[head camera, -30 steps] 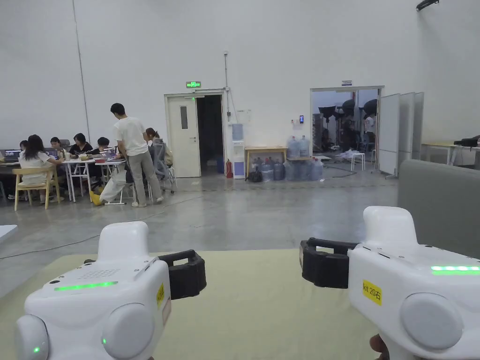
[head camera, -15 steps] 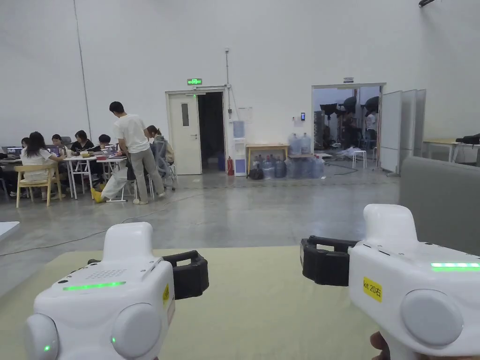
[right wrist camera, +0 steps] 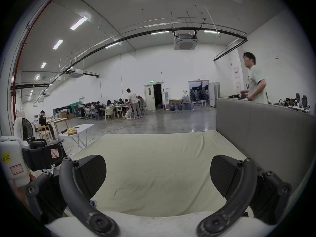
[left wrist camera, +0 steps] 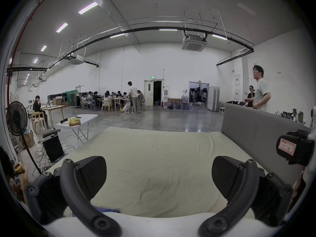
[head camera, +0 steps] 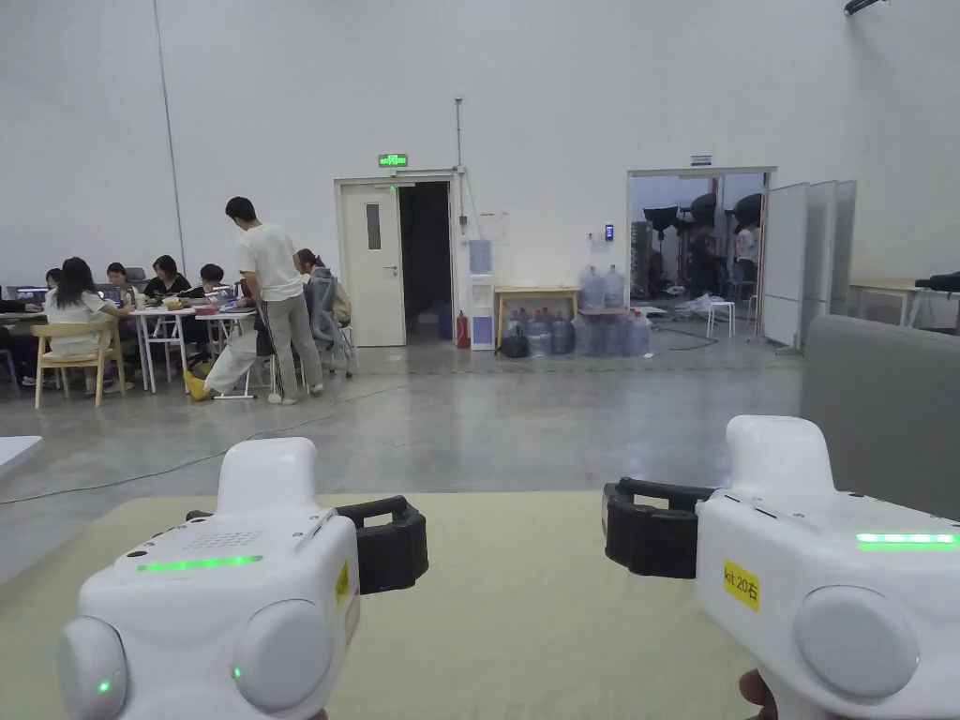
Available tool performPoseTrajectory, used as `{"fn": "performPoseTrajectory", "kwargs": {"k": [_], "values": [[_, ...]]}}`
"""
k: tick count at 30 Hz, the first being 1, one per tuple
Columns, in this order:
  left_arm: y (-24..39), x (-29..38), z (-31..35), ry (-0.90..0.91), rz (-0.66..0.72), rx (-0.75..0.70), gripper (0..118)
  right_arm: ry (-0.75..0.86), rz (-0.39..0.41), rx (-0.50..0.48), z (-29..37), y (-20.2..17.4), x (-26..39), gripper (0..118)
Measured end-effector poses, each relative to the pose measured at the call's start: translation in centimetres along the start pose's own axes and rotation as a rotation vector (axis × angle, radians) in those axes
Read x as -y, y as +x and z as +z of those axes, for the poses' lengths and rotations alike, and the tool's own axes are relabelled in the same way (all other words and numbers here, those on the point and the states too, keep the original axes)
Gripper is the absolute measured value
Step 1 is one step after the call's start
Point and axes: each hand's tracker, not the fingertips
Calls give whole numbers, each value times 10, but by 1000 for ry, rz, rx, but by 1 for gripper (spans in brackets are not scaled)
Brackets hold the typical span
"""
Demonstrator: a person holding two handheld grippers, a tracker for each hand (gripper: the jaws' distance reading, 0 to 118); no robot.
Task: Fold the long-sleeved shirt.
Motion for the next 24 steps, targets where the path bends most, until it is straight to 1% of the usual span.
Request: {"fn": "performPoseTrajectory", "kwargs": {"k": [5,10,21,24], "values": [[0,3,-1,-8,1,-2,118,-8,-22,9,-2,2,1,118],[2,3,0,-3,-5,3,118,-13,-47,-17,-2,5,0,118],[6,0,4,-4,-8,12,118,-15,-46,-22,2,4,1,118],[6,0,5,-12,7,38,118,-16,-50,-23,2,5,2,118]]}}
